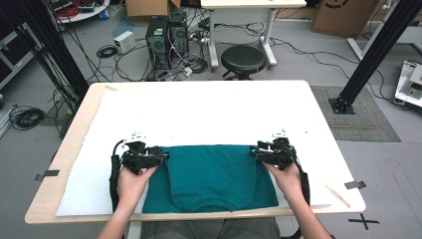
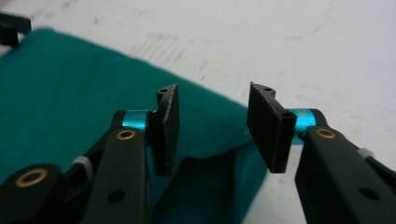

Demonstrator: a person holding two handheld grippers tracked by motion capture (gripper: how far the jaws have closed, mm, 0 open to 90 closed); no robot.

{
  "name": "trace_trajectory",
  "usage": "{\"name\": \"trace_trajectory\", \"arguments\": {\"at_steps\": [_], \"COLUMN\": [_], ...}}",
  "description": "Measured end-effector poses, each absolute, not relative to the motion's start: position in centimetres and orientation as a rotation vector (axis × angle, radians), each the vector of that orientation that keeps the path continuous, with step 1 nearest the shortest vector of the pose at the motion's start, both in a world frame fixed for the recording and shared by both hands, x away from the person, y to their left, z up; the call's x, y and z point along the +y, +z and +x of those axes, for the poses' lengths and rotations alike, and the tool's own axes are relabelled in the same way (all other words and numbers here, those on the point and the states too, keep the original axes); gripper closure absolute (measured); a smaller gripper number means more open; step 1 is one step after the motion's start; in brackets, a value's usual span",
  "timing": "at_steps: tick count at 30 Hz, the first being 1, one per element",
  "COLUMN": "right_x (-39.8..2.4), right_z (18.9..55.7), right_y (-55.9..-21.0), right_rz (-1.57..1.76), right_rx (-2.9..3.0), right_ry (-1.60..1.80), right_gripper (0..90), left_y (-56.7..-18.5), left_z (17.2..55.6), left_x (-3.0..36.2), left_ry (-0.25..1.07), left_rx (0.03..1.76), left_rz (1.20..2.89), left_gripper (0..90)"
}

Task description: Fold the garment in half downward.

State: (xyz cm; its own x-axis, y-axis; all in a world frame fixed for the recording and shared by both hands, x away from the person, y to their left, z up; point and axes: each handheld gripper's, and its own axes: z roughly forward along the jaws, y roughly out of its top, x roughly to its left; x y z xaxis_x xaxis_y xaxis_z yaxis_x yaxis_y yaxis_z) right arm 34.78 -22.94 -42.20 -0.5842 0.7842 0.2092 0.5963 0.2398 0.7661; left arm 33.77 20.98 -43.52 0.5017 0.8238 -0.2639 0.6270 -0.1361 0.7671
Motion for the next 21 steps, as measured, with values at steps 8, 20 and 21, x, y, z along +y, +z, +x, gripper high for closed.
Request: {"name": "trace_trajectory", "arguments": {"at_steps": [8, 20, 21], "right_x": [-21.6, -23.7, -23.9], "right_z": [33.8, 34.9, 35.3], "right_y": [-43.0, -41.7, -41.8], "right_rz": [1.206, 1.311, 1.333], "right_rx": [2.374, 2.171, 2.155], "right_ry": [1.145, 1.154, 1.161], "right_gripper": [85.8, 56.4, 54.5], "left_y": [-44.3, -43.3, -43.3], "left_z": [33.4, 33.6, 33.8], "left_x": [20.1, 22.5, 22.6], "left_ry": [0.257, 0.226, 0.238], "left_rx": [1.117, 1.216, 1.215], "left_rz": [1.966, 1.811, 1.788], "left_gripper": [85.5, 54.1, 49.6]}}
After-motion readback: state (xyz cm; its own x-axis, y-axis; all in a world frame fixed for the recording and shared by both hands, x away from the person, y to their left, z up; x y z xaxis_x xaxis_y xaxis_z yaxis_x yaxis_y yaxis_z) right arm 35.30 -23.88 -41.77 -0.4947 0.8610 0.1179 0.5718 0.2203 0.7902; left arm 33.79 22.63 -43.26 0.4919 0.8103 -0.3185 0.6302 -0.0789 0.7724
